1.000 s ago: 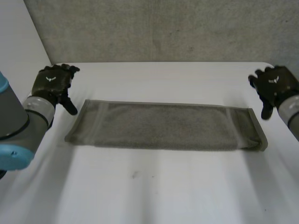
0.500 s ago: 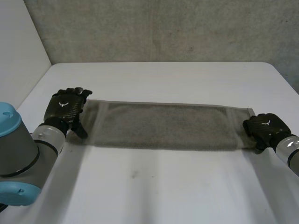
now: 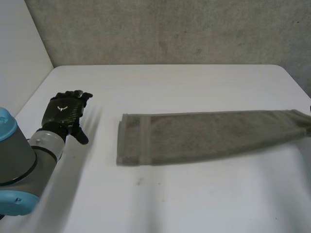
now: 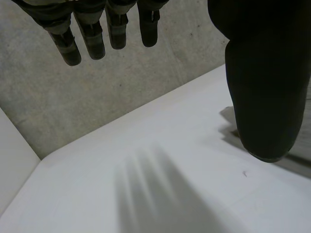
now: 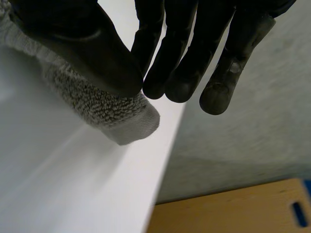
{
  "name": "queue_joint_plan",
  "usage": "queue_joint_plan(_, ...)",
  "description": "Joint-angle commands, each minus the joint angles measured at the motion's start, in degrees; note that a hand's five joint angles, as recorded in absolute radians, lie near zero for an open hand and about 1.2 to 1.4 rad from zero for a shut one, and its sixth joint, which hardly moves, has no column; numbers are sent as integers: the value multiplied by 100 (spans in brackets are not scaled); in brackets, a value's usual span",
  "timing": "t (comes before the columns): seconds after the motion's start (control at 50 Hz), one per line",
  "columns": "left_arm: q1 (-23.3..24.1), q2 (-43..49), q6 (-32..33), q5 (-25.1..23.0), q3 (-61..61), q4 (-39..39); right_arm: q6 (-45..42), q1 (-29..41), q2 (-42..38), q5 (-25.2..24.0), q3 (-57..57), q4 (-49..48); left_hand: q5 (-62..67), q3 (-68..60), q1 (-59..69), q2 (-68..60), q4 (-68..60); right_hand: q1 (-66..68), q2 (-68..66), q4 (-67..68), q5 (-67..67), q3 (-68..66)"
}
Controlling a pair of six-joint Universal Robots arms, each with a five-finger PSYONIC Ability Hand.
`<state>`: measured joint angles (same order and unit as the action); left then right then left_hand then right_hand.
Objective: Fold the towel.
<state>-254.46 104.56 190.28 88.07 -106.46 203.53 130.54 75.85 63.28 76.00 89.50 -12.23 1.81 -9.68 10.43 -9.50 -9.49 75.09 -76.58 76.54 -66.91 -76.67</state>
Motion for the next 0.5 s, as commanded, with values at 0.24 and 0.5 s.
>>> queue_joint_plan(0.24, -77, -199, -9, 9, -33, 3, -117, 5150, -377, 354, -1743, -8, -181, -32, -43, -50, -51, 491, -342, 346, -309, -333)
queue_joint_plan(0.5, -112, -216, -9, 9, -50, 3, -398, 6557, -1784, 266, -1892, 1, -181, -32, -43, -50, -51, 491, -342, 346, -309, -333)
